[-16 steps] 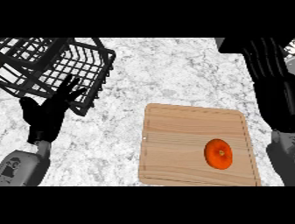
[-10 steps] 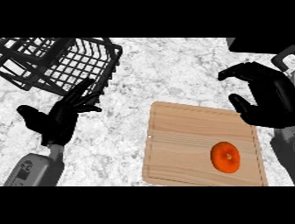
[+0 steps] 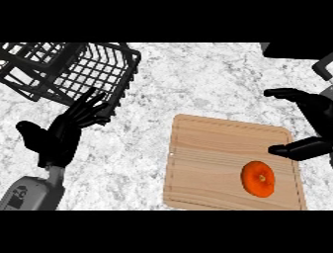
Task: Pick the squash from the cutting board and place it in the pot
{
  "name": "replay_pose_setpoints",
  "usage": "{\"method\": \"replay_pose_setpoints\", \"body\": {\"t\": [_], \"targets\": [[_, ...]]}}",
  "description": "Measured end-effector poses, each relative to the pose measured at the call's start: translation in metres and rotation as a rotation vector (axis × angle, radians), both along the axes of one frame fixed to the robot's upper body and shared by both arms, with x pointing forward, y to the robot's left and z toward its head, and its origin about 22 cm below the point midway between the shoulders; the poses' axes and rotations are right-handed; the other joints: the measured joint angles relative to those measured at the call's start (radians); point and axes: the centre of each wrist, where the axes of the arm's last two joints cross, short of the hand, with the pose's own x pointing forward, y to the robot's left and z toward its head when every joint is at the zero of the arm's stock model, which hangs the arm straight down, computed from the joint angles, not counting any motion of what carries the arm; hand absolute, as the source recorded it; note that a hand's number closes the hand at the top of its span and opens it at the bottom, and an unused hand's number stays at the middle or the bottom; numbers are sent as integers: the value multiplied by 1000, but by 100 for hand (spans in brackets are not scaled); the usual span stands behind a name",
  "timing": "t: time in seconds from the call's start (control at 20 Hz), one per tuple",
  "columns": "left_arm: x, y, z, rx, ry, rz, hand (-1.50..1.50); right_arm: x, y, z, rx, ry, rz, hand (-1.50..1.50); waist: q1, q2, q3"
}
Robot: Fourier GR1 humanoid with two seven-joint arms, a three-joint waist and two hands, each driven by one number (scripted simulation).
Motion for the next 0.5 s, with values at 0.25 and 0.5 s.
{"method": "replay_pose_setpoints", "body": {"t": [0.25, 0.5], "targets": [[-3, 6, 3, 26, 29, 12, 0, 10, -23, 12, -101, -33, 78, -150, -12, -5, -2], [-5, 12, 6, 56, 38, 29, 0, 17, -22, 45, -366, -19, 174, -150, -17, -12, -4]]}}
